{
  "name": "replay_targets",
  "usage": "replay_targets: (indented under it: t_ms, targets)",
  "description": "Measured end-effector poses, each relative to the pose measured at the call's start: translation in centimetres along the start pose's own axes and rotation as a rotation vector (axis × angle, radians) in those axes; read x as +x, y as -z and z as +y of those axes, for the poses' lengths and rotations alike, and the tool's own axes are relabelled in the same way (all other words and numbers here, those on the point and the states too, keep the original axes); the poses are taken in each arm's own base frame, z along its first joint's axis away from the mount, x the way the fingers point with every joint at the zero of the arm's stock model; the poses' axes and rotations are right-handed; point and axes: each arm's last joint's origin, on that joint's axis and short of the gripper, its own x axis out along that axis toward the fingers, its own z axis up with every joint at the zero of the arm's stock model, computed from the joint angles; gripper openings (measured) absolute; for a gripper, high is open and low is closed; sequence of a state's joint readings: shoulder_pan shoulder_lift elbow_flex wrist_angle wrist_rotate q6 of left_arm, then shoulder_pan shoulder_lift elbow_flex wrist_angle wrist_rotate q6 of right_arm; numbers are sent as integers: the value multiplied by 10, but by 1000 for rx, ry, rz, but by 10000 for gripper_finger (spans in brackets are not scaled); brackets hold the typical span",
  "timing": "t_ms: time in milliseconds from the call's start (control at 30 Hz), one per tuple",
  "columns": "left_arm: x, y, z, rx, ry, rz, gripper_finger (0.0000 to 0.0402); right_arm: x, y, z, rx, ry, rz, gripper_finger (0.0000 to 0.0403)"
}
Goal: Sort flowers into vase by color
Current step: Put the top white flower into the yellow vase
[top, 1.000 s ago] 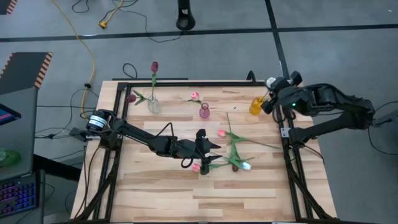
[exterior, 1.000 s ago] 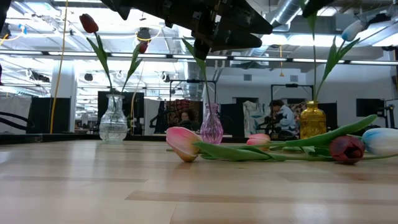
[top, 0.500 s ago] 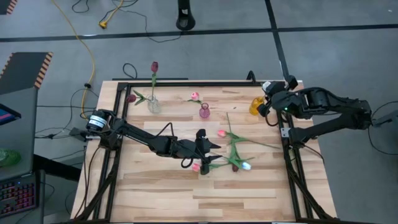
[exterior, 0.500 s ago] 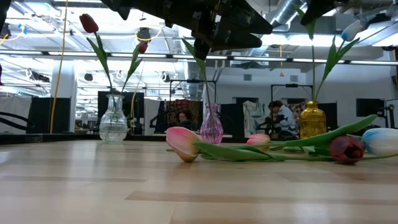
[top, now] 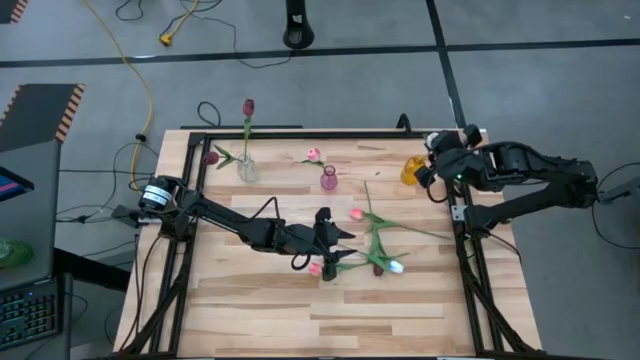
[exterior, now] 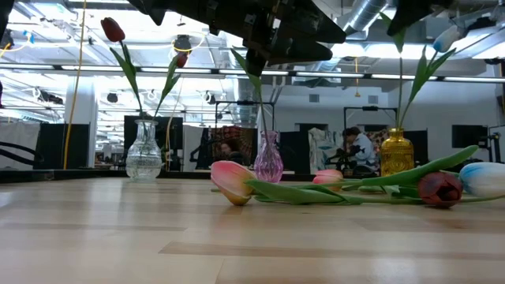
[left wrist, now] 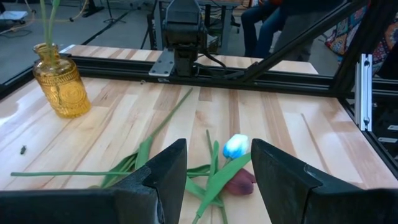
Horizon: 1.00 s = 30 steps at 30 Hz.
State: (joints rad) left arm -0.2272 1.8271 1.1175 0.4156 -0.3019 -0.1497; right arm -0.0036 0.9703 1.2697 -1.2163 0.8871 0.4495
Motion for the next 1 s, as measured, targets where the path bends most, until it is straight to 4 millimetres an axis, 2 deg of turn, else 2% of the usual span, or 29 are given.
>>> replay_targets:
  t_ms: [467,767,867,1000]
  targets:
    - [0,0,0,-12,0,0,167,0,0,0,16,4,2,52]
    - [0,0,0,-12,0,0,167,8,-1,-7,56,41,35,53]
    - [0,0,0,-12,0,0,167,10,-1,-9,69,23,60,64]
    - [0,0,0,-12,0,0,167,13,-2,-11,83,17,81,100]
